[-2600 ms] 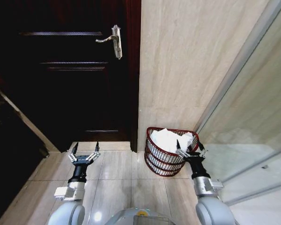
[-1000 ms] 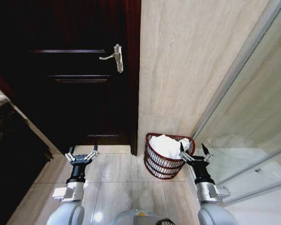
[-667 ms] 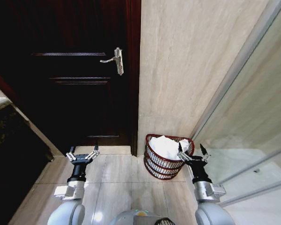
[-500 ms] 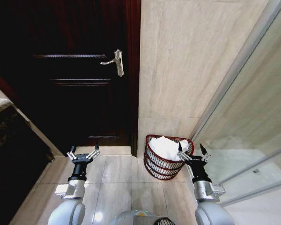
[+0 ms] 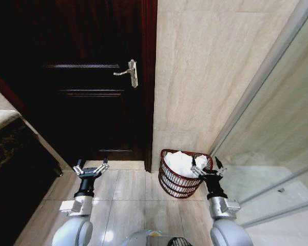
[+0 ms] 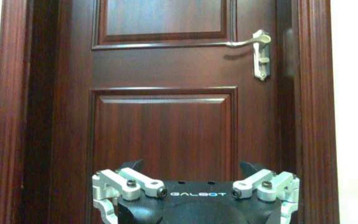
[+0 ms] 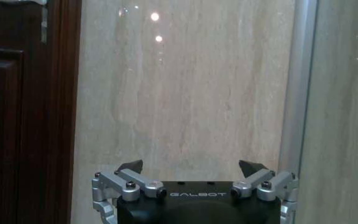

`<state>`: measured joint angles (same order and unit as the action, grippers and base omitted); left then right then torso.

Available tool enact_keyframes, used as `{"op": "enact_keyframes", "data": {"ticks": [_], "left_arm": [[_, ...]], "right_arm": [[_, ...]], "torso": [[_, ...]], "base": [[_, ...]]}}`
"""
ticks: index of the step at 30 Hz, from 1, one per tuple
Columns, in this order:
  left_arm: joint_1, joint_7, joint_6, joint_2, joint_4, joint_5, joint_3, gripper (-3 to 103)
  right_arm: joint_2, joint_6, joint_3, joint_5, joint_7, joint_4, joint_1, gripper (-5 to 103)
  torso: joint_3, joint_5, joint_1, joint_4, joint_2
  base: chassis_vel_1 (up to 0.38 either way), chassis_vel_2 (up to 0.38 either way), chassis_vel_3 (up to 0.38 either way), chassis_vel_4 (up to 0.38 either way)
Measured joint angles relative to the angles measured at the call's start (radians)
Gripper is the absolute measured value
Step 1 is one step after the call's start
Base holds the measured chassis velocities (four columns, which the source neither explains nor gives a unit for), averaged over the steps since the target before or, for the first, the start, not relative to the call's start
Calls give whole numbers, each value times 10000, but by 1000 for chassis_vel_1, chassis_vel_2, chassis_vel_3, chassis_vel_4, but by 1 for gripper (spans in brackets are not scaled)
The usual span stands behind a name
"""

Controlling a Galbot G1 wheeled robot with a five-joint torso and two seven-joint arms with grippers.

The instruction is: Discard the used towel into the hamper.

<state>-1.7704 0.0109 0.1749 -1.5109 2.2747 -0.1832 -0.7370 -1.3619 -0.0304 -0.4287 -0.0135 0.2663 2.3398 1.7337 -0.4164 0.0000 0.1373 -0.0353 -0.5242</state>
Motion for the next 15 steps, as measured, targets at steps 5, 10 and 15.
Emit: {"op": "enact_keyframes", "data": {"ticks": [5,10,15], "left_arm": [[15,-2,-4,-12,-9,0,-5,100],[-7,-2,28,-42,-22,43,-12,100],[51,-2,31,-132,-43,266,16,100]], "right_arm": [[43,-66,63,-1,35,1,-53,100],[36,-106,93,-2,81,-69,-145,100],[36,-136,88,-15,138,-119,-192,100]], "torso": [[-105,0,70,1,-176],[-233,1,157,0,-390],[-349,0,238,1,-589]], "base": [[0,0,0,0],[0,0,0,0],[0,0,0,0]]}}
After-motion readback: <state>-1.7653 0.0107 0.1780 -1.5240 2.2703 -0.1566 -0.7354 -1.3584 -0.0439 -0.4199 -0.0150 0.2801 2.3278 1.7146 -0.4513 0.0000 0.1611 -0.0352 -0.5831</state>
